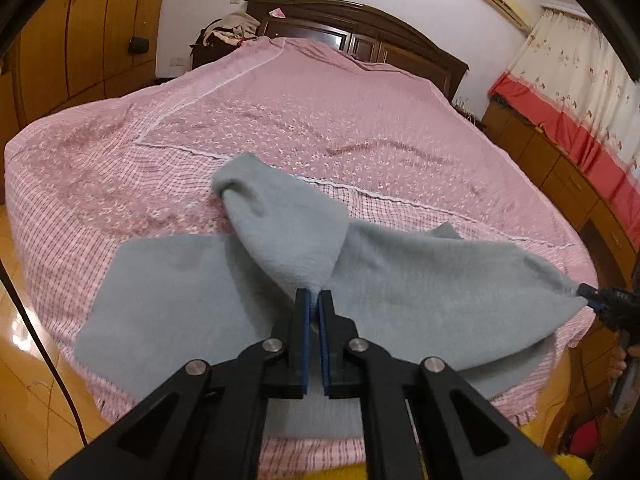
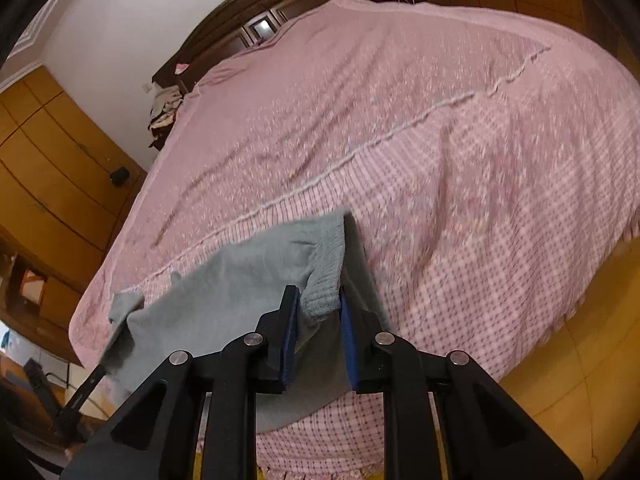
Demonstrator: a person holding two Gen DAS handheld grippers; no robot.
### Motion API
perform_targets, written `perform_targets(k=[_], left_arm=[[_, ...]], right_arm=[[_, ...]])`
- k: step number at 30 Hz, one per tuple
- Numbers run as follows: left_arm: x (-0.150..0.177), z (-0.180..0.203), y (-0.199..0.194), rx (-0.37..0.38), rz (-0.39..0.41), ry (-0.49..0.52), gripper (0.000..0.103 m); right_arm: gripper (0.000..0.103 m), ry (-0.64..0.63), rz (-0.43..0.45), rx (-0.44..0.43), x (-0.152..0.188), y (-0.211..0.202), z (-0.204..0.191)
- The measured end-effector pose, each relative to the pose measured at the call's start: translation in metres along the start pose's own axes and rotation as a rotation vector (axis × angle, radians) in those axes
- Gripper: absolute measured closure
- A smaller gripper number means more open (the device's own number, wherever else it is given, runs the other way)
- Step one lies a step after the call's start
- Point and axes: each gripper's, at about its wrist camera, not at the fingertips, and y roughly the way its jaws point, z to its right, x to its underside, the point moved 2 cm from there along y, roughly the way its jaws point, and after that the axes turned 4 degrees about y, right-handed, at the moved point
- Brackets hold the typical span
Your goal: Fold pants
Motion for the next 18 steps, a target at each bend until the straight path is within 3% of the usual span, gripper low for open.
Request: perform_targets(k=[14,18], left_arm=[[0.041,-0.014,-0.014,0.015,-0.133,-0.038,0.100],[0.050,-0.019,-0.005,-0.011,-0.166,-0.032,0.099]], right_arm=[[0.082,0.076,-0.045,0.004,0.028,0.007,0.041],[0.082,0.080,-0.052,0.016,0.034,0.012,0.047]])
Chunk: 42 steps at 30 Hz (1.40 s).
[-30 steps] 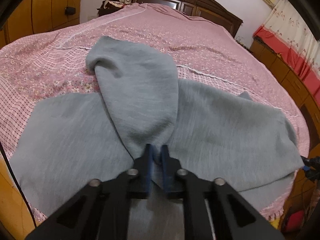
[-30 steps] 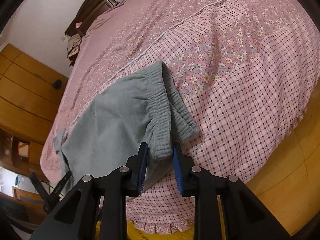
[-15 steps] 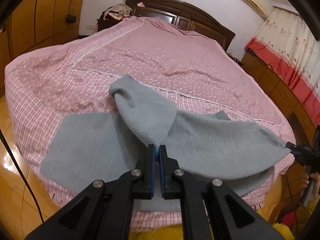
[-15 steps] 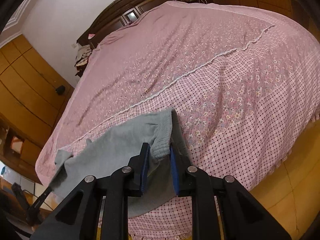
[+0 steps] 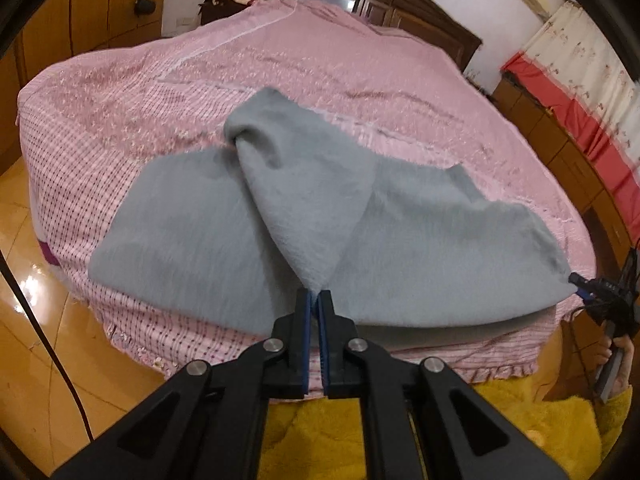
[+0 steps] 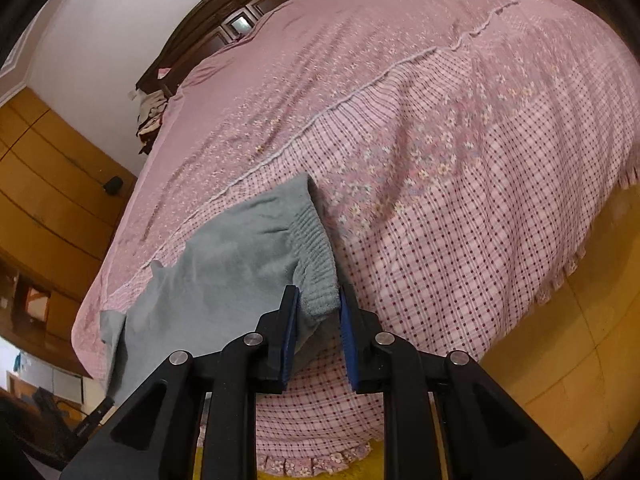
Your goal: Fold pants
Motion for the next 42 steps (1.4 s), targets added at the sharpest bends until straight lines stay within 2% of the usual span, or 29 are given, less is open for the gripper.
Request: perform_targets(k=[3,7,9,11,14,16,20,24,28,33,42], left_arm=[[0.006,-0.003,0.014,0.002,-0.057,-0.010,0.099],[0.012,0.000,0.024,-0.041,-0.087,0.042,0.097],[0.011,0.002,0.022,-0.044,-0.085,0.055,0.093],[0.009,0.004,0.018,-0.052,-0.073,0.067,0.082],[0.005,0.004,0.003,-0.063,-0.030,0.084,0.069],[0.001,0.003,-0.009,-0.079,-0.001,0.092,0.065],[-0.009,0.006,-0.022,-0.117,0.052,0.120,0.063],[-0.023,0.015,-0.021,-0.122,0.076,0.147,0.062],[-0.033,0.033,-0.005,-0.075,0.070,0.174,0.062],[-0.041,0.051,0.016,-0.051,0.045,0.206,0.062],[-0.053,0.060,0.043,-0.087,0.031,0.221,0.062]], right_arm=[[0.082,-0.048,0.002,0.060,0.003,0.009,-0.002],[0.082,-0.122,-0.015,0.161,0.010,0.023,-0.007],[0.080,-0.166,-0.031,0.203,0.014,0.029,-0.011],[0.078,-0.200,-0.028,0.229,0.016,0.029,-0.016],[0.077,-0.222,-0.001,0.242,0.015,0.020,-0.023],[0.076,-0.231,0.029,0.248,0.015,0.010,-0.028],[0.073,-0.249,0.095,0.238,0.011,-0.010,-0.038],[0.072,-0.264,0.114,0.180,0.009,-0.018,-0.056],[0.072,-0.294,0.085,0.123,0.014,-0.009,-0.076],[0.072,-0.316,0.054,0.108,0.025,0.008,-0.090],[0.072,-0.311,0.028,0.101,0.034,0.033,-0.092]])
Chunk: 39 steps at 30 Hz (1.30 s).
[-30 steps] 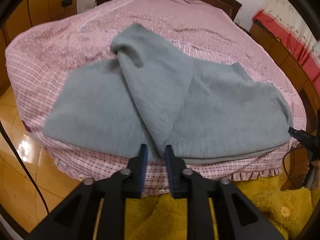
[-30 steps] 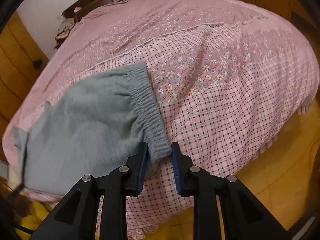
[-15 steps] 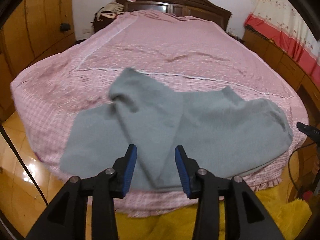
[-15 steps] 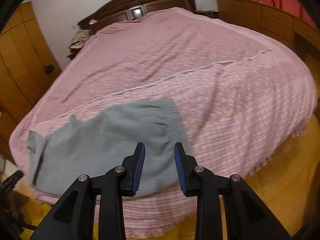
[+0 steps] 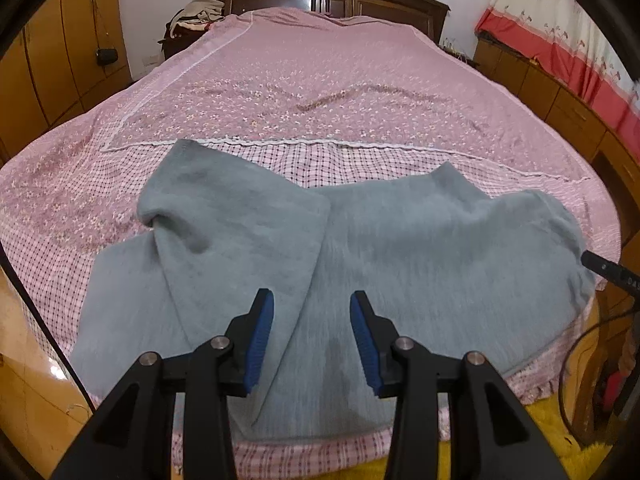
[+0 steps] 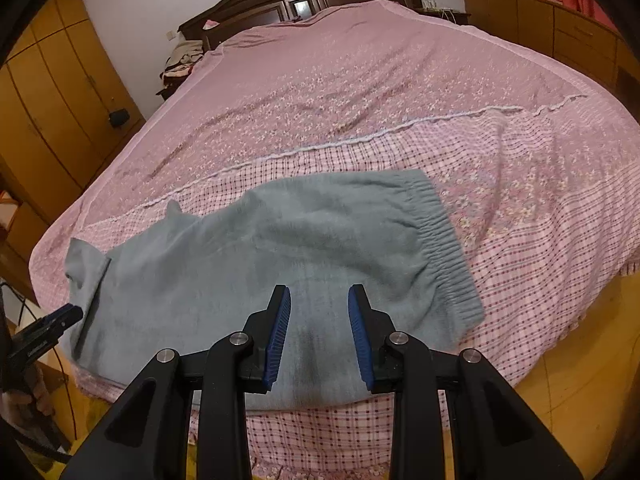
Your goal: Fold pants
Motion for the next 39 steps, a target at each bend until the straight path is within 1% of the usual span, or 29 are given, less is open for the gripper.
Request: perform_targets(k=[4,8,10,12,14,15,17,18,20,23,25,27,28,29,30,31,33,39], left_arm=[[-0.006,0.006,0.014,-0.048,-0.006,0.043,0.062],[-0.006,0.008,0.030,-0.055,-0.030,0.047,0.062],[-0.006,0.007,0.037,-0.069,-0.037,0.046,0.062],[-0.006,0.006,0.042,-0.083,-0.036,0.045,0.062],[-0.007,0.005,0.045,-0.087,-0.031,0.041,0.062],[-0.008,0.005,0.047,-0.088,-0.028,0.041,0.062],[-0.009,0.004,0.049,-0.094,-0.022,0.044,0.062],[-0.009,0.004,0.050,-0.098,-0.018,0.046,0.062],[-0.010,0.003,0.052,-0.104,-0.014,0.049,0.062],[-0.010,0.001,0.055,-0.111,0.001,0.048,0.062],[-0.011,-0.001,0.057,-0.124,0.016,0.051,0.062],[-0.011,-0.004,0.057,-0.139,0.028,0.046,0.074],[-0.011,-0.005,0.056,-0.145,0.032,0.041,0.086],[-0.011,-0.007,0.056,-0.143,0.035,0.033,0.092],[-0.011,-0.011,0.054,-0.131,0.035,0.015,0.093],[-0.011,-0.015,0.051,-0.119,0.038,-0.010,0.097],[-0.011,-0.021,0.044,-0.106,0.052,-0.043,0.097],[-0.007,-0.041,0.005,-0.124,0.123,-0.092,0.098]], right_arm=[[0.072,0.006,-0.029,0.010,0.006,0.013,0.004],[0.072,0.014,-0.059,0.013,0.011,0.025,0.010],[0.071,0.018,-0.063,0.012,0.012,0.028,0.012],[0.068,0.014,-0.068,0.011,0.014,0.031,0.012],[0.060,-0.001,-0.069,0.008,0.016,0.034,0.009],[0.058,-0.011,-0.066,0.008,0.017,0.035,0.007],[0.049,-0.034,-0.055,0.010,0.020,0.036,0.002],[0.047,-0.042,-0.052,0.010,0.021,0.037,0.000],[0.038,-0.057,-0.050,0.008,0.023,0.040,-0.003],[0.034,-0.049,-0.061,-0.007,0.023,0.043,-0.003],[0.033,-0.029,-0.066,-0.026,0.021,0.044,-0.001],[0.033,-0.016,-0.064,-0.045,0.021,0.043,0.002],[0.033,-0.013,-0.061,-0.054,0.022,0.042,0.003],[0.033,-0.013,-0.057,-0.061,0.023,0.041,0.004],[0.033,-0.015,-0.054,-0.064,0.023,0.040,0.004],[0.033,-0.020,-0.052,-0.064,0.024,0.040,0.003],[0.033,-0.025,-0.050,-0.056,0.024,0.041,0.002],[0.033,-0.037,-0.047,-0.036,0.024,0.041,-0.001]])
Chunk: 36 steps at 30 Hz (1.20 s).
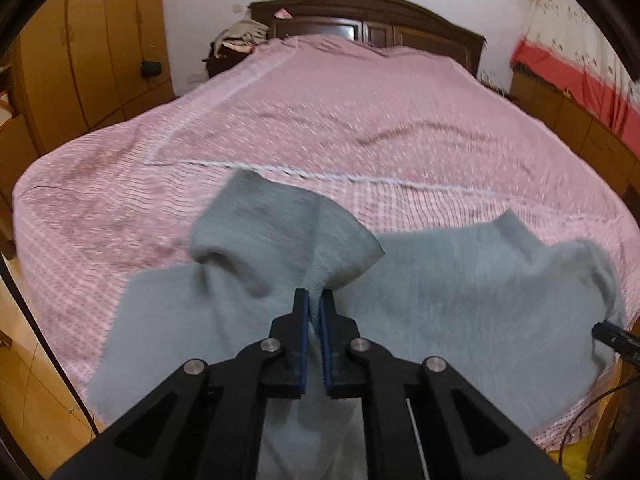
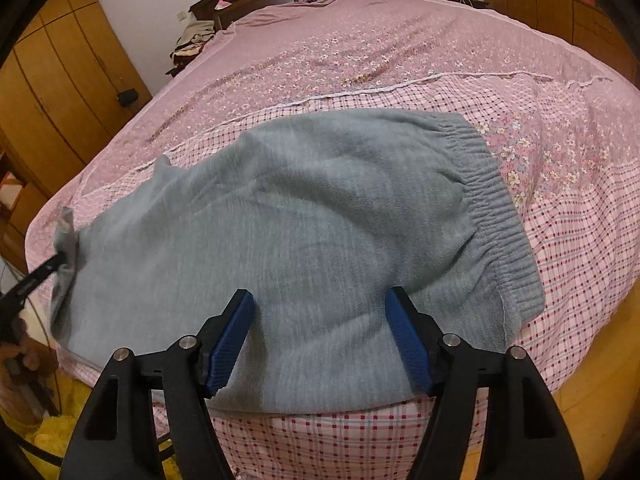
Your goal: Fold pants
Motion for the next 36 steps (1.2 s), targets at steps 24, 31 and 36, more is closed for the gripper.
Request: perform_targets(k=[24,31,36], left_arm=[[0.063,-0.117,-0.029,-0.119,-0.090,-0.259,0.096],[0.075,-0.140,-0.027,-0.098,-0.090,-0.341,0.096],[0.085,-0.152,-0.027,-0.080,-0.091,-0.381,0.096]], right_arm=[[0.033,-0.028,-0.029,-0.007,-0.016,-0.011,-0.021],[0.034,-0.208,-0.085,-0.083,-0.029,-0.004,-0.093],[0.034,-0.352,-0.135,-0.164,-0.037,0.012,-0.164]])
